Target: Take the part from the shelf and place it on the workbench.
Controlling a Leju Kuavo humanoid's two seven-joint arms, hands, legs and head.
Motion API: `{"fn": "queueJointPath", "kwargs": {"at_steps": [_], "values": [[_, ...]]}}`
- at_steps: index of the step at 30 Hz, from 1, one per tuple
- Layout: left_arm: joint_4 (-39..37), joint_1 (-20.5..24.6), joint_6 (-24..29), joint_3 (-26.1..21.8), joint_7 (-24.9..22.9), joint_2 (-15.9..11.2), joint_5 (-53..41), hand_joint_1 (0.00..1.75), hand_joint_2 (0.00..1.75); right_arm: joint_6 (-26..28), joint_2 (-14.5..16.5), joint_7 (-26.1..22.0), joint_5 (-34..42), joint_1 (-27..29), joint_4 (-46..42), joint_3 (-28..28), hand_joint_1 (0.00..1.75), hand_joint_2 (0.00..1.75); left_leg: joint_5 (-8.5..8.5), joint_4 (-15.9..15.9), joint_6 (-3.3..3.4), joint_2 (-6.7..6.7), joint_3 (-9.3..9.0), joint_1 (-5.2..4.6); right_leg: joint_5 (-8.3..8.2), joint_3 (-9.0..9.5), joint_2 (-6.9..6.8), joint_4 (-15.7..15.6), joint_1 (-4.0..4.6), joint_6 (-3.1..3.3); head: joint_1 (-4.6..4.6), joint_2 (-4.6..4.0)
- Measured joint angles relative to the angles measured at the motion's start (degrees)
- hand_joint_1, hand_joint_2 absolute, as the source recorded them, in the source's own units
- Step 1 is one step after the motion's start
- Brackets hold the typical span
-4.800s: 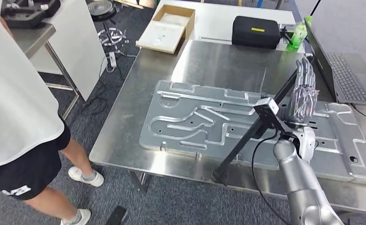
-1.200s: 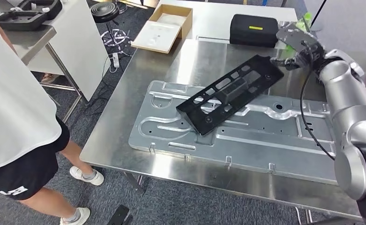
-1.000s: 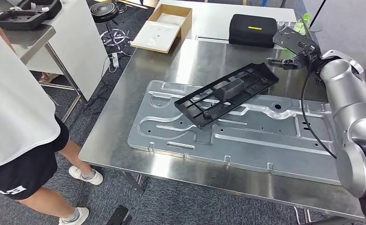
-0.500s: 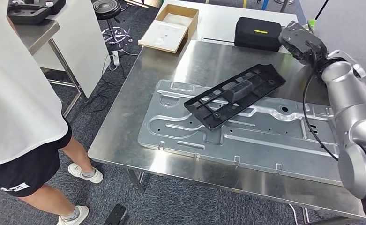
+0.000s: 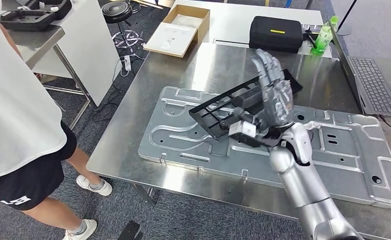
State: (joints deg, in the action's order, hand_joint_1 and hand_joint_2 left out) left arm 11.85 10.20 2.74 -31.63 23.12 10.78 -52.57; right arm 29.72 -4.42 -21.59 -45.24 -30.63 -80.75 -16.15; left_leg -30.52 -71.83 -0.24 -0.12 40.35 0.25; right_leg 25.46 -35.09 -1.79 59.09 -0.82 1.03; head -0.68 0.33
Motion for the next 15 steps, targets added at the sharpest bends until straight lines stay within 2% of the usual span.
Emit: {"fn": "queueJointPath", "kwargs": {"at_steps": [2, 3, 4, 6, 8, 9, 11, 12, 13, 14, 15], "values": [[0.0, 0.0, 0.1, 0.0, 0.0, -0.1, 0.0, 0.0, 0.0, 0.2, 0.7, 1.1, -2.6, 1.5, -3.8, -2.4, 0.0, 0.0, 3.72, 8.1, 0.66, 1.4, -3.87, -0.32, 0.22, 0.29, -0.56, 0.0, 0.19, -0.16, 0.01, 0.0], [0.0, 0.1, 0.1, 0.0, 0.0, -0.1, 0.0, 0.0, 0.0, 0.1, 0.9, 1.5, -3.4, 1.8, -5.4, -3.5, 0.0, 0.0, 4.73, 11.1, 1.01, 2.11, -5.36, -0.57, 0.32, 0.38, -0.83, 0.0, 0.3, -0.34, 0.02, 0.0], [0.0, 0.2, 0.1, 0.0, 0.0, -0.2, 0.0, 0.0, 0.0, 0.0, 1.1, 1.9, -3.9, 2.1, -6.6, -4.3, 0.0, 0.0, 5.11, 13.0, 1.29, 2.6, -6.18, -0.81, 0.39, 0.45, -1.15, 0.0, 0.41, -0.54, 0.02, 0.0], [0.0, 0.1, 0.1, 0.0, 0.0, -0.2, 0.0, 0.0, 0.0, -0.1, 1.3, 2.3, -4.5, 2.6, -8.6, -5.7, 0.0, 0.0, 5.2, 13.6, 1.73, 2.05, -6.3, -0.97, 0.43, 0.6, -1.96, 0.0, 0.53, -1.05, 0.03, 0.0], [0.0, -0.1, 0.2, 0.0, 0.0, -0.2, -0.1, 0.0, 0.0, -0.1, 1.5, 2.6, -4.9, 2.9, -10.1, -6.6, 0.0, 0.0, 5.66, 14.1, 2.29, 1.12, -6.45, -0.65, 1.22, 0.53, -1.67, 0.7, 0.39, -1.58, 0.03, 0.0], [0.0, -0.2, 0.2, 0.0, 0.0, -0.2, -0.1, 0.0, 0.0, -0.1, 1.6, 2.8, -5.1, 3.0, -10.6, -6.9, 0.0, 0.0, 5.9, 14.3, 2.61, 0.71, -6.53, -0.46, 2.47, -0.14, -0.87, 2.4, 0.31, -1.8, 0.04, 0.0], [0.0, -0.2, 0.2, 0.0, 0.1, -0.2, -0.1, 0.0, 0.0, 0.0, 1.6, 3.0, -5.3, 3.3, -11.2, -7.3, 0.0, 0.0, 6.12, 14.4, 3.0, -0.14, -6.5, -0.34, 6.15, -2.99, 0.89, 8.8, 0.13, -2.07, 0.05, 0.0], [0.0, -0.2, 0.3, 0.0, 0.1, -0.2, -0.1, 0.0, 0.0, 0.0, 1.6, 3.0, -5.3, 3.5, -11.3, -7.5, 0.0, 0.0, 6.15, 14.4, 3.08, -0.65, -6.44, -0.35, 7.71, -4.69, 1.27, 12.5, 0.09, -2.17, 0.05, 0.0], [0.0, -0.3, 0.3, 0.0, 0.1, -0.2, 0.0, 0.0, 0.0, 0.0, 1.6, 3.0, -5.3, 3.8, -11.3, -7.8, 0.0, 0.0, 6.16, 14.3, 3.09, -1.23, -6.39, -0.37, 8.3, -5.83, 1.39, 14.9, 0.07, -2.23, 0.05, 0.0], [0.0, -0.4, 0.3, -0.1, 0.1, -0.2, 0.0, 0.0, 0.0, 0.0, 1.6, 3.0, -5.3, 4.0, -11.4, -7.9, 0.0, 0.0, 6.15, 14.1, 3.09, -1.85, -6.36, -0.38, 7.79, -6.08, 1.47, 15.3, 0.07, -2.21, 0.06, 0.0], [0.0, -0.5, 0.3, -0.1, 0.1, -0.2, 0.0, 0.0, 0.0, 0.1, 1.6, 3.1, -5.3, 4.2, -11.4, -8.0, 0.0, 0.0, 6.13, 14.0, 3.05, -2.52, -6.34, -0.4, 6.25, -5.25, 1.66, 13.6, 0.07, -2.09, 0.06, 0.0]]}}
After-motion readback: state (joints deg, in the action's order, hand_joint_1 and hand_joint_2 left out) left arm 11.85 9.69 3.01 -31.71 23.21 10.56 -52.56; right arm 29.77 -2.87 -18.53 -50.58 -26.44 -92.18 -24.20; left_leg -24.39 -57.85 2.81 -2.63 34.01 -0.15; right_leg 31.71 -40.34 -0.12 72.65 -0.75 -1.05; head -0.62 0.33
